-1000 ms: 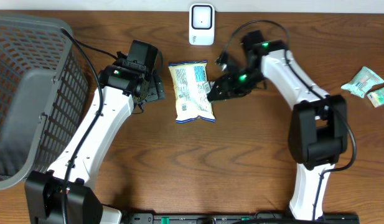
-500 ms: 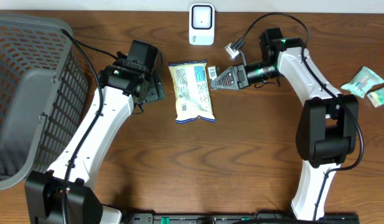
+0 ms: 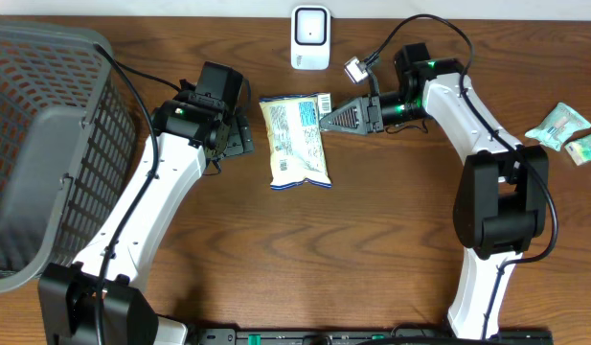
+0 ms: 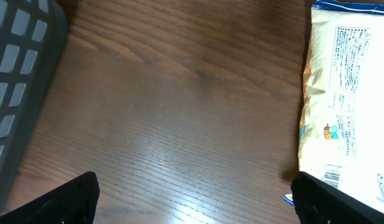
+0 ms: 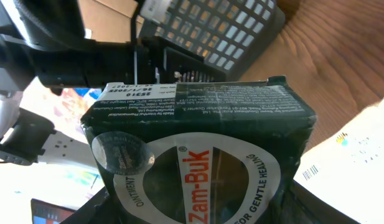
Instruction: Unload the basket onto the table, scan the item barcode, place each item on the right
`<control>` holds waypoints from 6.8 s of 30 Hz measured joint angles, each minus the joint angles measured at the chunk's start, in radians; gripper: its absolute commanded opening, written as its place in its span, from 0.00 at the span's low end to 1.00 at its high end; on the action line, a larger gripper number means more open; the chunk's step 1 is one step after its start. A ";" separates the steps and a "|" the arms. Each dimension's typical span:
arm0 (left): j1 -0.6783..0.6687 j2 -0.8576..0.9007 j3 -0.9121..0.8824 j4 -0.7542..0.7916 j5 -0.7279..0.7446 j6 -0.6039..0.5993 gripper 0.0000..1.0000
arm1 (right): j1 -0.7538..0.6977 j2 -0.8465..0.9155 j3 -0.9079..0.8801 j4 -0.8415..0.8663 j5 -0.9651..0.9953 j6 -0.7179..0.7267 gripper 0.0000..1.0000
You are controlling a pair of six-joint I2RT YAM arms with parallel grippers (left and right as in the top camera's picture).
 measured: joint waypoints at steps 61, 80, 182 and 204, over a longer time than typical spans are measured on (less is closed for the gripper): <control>0.000 0.000 0.000 0.000 0.000 0.000 0.98 | 0.068 0.000 0.000 0.010 0.056 0.006 0.54; 0.000 0.000 0.000 0.000 0.000 0.000 0.98 | 0.072 0.000 0.001 0.168 0.425 0.251 0.54; 0.000 0.000 0.000 0.000 0.000 0.000 0.98 | 0.285 0.076 -0.016 0.099 1.753 1.033 0.72; 0.000 0.000 0.000 0.000 0.000 0.000 0.98 | 0.229 0.076 0.032 0.045 1.783 0.975 0.50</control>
